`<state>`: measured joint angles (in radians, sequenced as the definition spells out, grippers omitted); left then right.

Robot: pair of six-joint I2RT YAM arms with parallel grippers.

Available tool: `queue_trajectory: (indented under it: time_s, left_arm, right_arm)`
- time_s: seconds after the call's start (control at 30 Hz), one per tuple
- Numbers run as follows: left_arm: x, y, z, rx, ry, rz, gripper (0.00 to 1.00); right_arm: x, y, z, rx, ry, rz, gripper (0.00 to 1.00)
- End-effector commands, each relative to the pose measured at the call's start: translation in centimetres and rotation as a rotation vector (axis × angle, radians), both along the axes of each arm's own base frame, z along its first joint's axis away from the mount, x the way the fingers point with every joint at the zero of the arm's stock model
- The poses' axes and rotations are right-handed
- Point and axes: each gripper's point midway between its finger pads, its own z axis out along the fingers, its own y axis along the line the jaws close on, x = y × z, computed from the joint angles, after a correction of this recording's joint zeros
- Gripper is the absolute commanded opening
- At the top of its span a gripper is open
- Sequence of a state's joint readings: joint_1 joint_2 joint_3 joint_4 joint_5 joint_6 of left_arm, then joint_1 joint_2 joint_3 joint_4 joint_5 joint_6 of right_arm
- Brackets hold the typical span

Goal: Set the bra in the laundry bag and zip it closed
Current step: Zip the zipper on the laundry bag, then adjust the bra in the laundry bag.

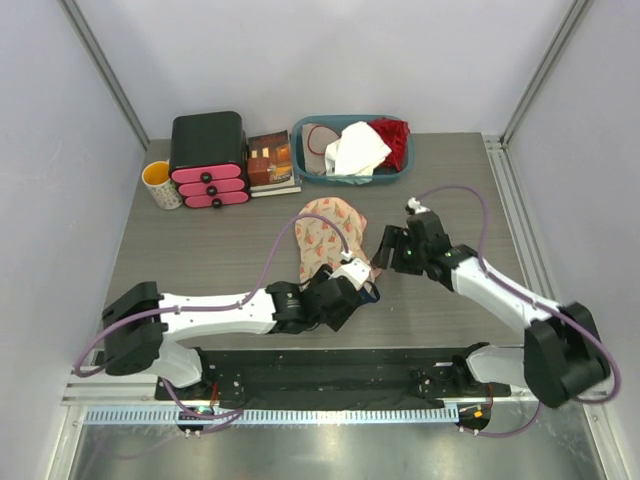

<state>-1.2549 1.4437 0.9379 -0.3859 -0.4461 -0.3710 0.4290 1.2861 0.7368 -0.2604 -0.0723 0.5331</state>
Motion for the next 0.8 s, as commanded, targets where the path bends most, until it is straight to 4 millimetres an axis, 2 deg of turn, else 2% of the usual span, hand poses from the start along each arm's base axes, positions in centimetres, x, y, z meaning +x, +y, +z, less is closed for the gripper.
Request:
queue_trajectory:
  time_s: [0.0,0.03,0.07,0.13,0.17,0.23,0.27,0.33,0.37,0.4,0.47,0.53,0.57,0.63,0.7,0.73,0.77]
  left_arm:
    - [2.2,-2.3,1.5,0.011,-0.104,-0.011,0.66]
    - [2.3,-2.4,0.6,0.041,-0.103,-0.013,0.65]
    - [2.5,-2.5,0.4,0.056,-0.108,-0.016,0.65]
    - [2.6,-3.0,-0.1,0.074,-0.11,-0.019,0.61]
    - [2.9,-3.0,0.0,0.082,-0.123,-0.006,0.59]
    - [3.5,-3.1,0.0,0.096,-0.145,0.012,0.55]
    - [3.9,-2.9,-0.4,0.123,-0.157,0.028,0.53]
    - [4.4,-3.0,-0.5,0.143,-0.177,0.041,0.48]
    - [4.7,-2.8,-1.1,0.175,-0.188,0.053,0.46]
    - [5.0,-3.1,-0.8,0.174,-0.199,0.063,0.4]
    - [5.2,-3.0,-1.2,0.205,-0.206,0.073,0.35]
    - [5.5,-3.0,-1.3,0.227,-0.215,0.09,0.27]
    - [5.6,-3.1,-1.3,0.229,-0.215,0.091,0.24]
    - [5.6,-3.5,-1.3,0.225,-0.211,0.088,0.13]
    - [5.5,-3.7,-1.2,0.212,-0.202,0.087,0.03]
    - [5.4,-3.9,-0.9,0.195,-0.195,0.083,0.0]
    - [5.2,-4.0,-0.8,0.183,-0.187,0.084,0.0]
  right_arm:
    - [-4.5,-0.2,0.0,0.116,0.029,-0.012,0.71]
    - [-5.3,0.2,-0.1,0.145,0.043,-0.012,0.7]
    - [-6.4,0.1,-0.9,0.152,0.064,-0.002,0.7]
    - [-7.9,0.9,-0.7,0.206,0.075,0.027,0.69]
    - [-8.7,1.0,-1.4,0.214,0.099,0.034,0.68]
    - [-9.6,1.9,-1.0,0.272,0.098,0.068,0.66]
    - [-10.4,2.3,-1.4,0.295,0.121,0.074,0.65]
    - [-10.7,2.8,-0.9,0.338,0.102,0.081,0.65]
    - [-11.1,2.8,-1.3,0.351,0.116,0.071,0.64]
    - [-11.2,2.8,-1.2,0.365,0.115,0.063,0.64]
    - [-11.6,3.1,-1.5,0.397,0.12,0.07,0.63]
    - [-11.5,3.7,-1.1,0.456,0.107,0.067,0.63]
    - [-12.0,3.8,-1.7,0.478,0.127,0.071,0.63]
    - [-11.6,4.6,-1.1,0.541,0.105,0.073,0.63]
    - [-11.8,4.6,-2.2,0.543,0.122,0.062,0.63]
    - [-11.3,5.0,-1.5,0.571,0.091,0.069,0.63]
    - [-11.3,5.0,-1.9,0.576,0.084,0.064,0.63]
